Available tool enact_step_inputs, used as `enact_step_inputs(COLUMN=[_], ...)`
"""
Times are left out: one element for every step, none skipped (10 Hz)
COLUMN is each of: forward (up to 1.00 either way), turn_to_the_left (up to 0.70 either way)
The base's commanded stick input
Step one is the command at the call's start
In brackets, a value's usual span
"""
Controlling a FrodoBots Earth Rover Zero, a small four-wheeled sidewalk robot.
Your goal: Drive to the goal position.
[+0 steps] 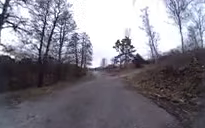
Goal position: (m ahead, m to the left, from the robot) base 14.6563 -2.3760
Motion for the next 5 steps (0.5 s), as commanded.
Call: enact_step_inputs(forward=[0.5, 0.5, 0.5, 0.5, 0.5], turn_to_the_left=[0.0, 0.0, 0.0, 0.0, 0.0])
